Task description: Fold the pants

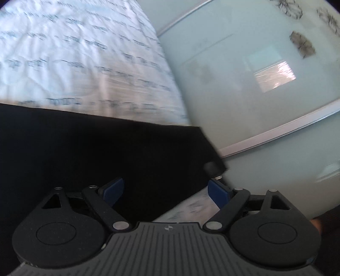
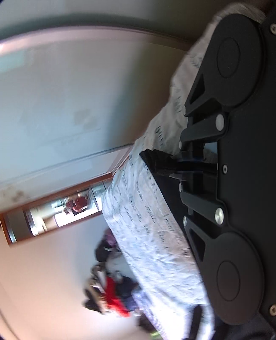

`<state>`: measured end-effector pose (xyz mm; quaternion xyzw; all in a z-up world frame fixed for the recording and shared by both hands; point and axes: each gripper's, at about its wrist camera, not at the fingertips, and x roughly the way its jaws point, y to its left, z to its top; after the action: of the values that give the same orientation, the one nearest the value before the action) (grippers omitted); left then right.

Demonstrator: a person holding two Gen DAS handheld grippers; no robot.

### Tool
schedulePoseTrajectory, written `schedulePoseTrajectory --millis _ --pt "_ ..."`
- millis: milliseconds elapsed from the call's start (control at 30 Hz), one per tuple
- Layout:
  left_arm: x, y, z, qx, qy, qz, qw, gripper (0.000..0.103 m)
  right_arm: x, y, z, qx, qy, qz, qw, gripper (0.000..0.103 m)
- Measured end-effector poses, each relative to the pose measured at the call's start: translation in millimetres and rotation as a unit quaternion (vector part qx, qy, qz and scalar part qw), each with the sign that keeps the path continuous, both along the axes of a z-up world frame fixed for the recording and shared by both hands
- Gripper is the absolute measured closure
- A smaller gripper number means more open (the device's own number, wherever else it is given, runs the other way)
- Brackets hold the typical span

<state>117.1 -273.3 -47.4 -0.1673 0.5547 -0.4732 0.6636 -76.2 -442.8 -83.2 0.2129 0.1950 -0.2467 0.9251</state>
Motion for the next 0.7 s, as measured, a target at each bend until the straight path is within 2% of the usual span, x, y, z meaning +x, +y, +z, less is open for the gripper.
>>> schedulePoseTrajectory --millis 167,300,500,533,600,667,700 --pt "5.7 -31.3 -2.5 -0.042 0.039 -0.003 0.9983 0.009 4.5 17.3 5.4 -0.061 0.028 0.042 0.997 0.094" --pt "7.5 -55.6 -9.1 -0.053 0.068 -0.016 0.9962 0.009 7.8 38.6 12.1 -0.108 0.040 0.088 0.989 0.094" --pt "17.5 -75.0 -23.5 -0.072 0.110 0.005 0.9913 0.011 8.5 60.4 17.8 -0.130 0.043 0.149 0.979 0.094" --pt "19.3 -76.6 -26.9 -0.075 0.120 0.009 0.9899 0.013 8.2 63.2 18.4 -0.136 0.044 0.155 0.978 0.094" --pt "22.5 -78.0 -32.3 -0.077 0.140 0.008 0.9871 0.022 6.8 67.2 19.4 -0.151 0.043 0.163 0.974 0.094" --pt "23.4 -77.5 -36.7 -0.074 0.151 0.004 0.9858 0.037 7.6 68.1 18.6 -0.159 0.045 0.168 0.972 0.094" --pt "23.0 -77.5 -37.4 -0.071 0.150 0.003 0.9861 0.041 7.0 67.9 17.8 -0.160 0.046 0.171 0.971 0.094"
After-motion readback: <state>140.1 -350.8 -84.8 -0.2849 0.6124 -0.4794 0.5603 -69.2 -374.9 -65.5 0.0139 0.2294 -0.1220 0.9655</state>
